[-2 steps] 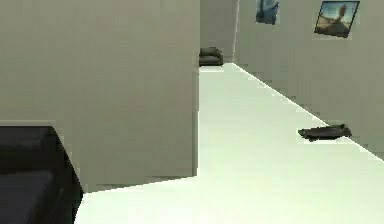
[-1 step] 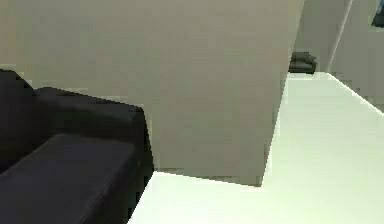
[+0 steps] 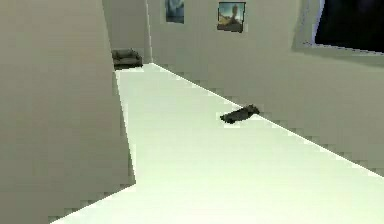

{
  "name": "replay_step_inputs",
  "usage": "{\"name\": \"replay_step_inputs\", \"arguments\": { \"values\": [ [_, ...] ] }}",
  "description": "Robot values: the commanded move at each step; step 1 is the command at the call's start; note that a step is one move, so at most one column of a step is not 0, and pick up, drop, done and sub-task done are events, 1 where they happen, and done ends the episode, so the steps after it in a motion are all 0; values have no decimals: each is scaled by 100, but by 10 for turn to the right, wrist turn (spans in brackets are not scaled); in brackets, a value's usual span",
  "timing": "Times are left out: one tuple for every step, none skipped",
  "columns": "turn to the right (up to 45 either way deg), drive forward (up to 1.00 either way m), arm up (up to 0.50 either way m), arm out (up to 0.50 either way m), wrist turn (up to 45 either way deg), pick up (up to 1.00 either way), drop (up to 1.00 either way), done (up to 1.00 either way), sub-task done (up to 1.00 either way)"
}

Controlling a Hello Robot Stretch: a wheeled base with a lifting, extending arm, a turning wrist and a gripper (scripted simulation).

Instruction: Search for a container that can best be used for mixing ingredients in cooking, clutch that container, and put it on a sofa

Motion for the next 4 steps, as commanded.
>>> {"name": "replay_step_inputs", "arguments": {
  "values": [
    [450,0,0,0,0,0,0,0,0],
    [390,0,0,0,0,0,0,0,0],
    [-450,0,0,0,0,0,0,0,0],
    [-450,0,0,0,0,0,0,0,0]
  ]
}}
